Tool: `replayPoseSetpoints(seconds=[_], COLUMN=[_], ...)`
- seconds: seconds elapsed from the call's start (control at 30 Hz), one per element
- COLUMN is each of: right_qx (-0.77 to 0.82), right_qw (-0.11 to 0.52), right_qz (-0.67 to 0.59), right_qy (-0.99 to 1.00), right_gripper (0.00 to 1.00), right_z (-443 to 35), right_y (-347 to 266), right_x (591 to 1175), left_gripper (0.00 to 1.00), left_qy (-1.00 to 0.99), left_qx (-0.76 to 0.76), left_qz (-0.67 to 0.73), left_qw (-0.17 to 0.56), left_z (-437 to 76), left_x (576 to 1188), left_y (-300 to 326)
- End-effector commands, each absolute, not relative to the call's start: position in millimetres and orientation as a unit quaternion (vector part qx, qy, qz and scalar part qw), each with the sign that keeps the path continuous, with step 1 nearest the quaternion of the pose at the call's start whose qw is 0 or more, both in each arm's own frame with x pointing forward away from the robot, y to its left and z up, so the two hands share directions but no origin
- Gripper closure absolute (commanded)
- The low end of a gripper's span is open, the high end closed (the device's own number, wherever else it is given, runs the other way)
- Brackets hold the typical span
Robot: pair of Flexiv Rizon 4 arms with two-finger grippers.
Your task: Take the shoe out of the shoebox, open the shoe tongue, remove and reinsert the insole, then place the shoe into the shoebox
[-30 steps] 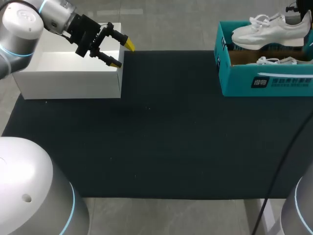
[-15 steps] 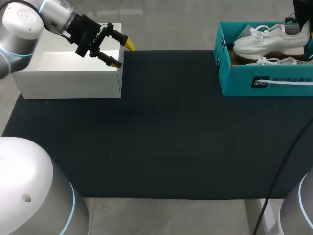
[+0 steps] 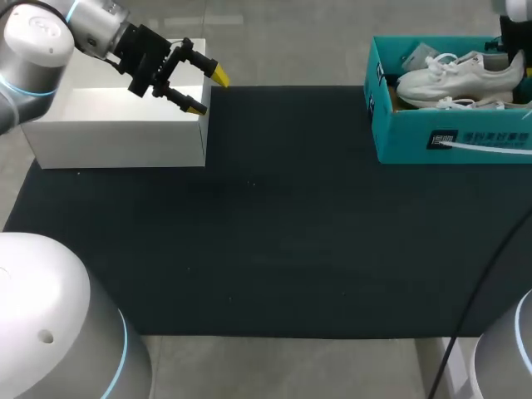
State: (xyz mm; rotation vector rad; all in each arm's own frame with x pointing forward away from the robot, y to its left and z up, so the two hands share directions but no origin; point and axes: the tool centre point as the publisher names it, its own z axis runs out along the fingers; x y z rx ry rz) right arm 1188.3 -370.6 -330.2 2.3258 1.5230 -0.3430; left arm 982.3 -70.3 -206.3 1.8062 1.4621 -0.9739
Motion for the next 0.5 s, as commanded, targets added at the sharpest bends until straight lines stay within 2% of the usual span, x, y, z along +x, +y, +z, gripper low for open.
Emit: replayPoseSetpoints(seconds=[0.03,0.47,0.5], right_qx=[0.816,0.823,0.824], right_qw=[0.164,0.153,0.154], right_qz=[-0.126,-0.131,-0.129], right_qy=[0.54,0.531,0.529], right_gripper=[1.0,1.0,0.79], right_z=[-343.8,-367.8,-365.0], right_y=[-369.4,-372.7,-372.6], right_x=[1196.8,1188.1,1187.8], left_gripper=[0.0,0.0,0.0], left_qy=[0.553,0.553,0.553], left_qx=[0.683,0.683,0.683], left_qz=[-0.366,-0.366,-0.366], left_qw=[0.306,0.306,0.306], left_z=[-206.2,-206.2,-206.2], left_x=[981.0,981.0,981.0], left_y=[-70.4,-70.4,-70.4])
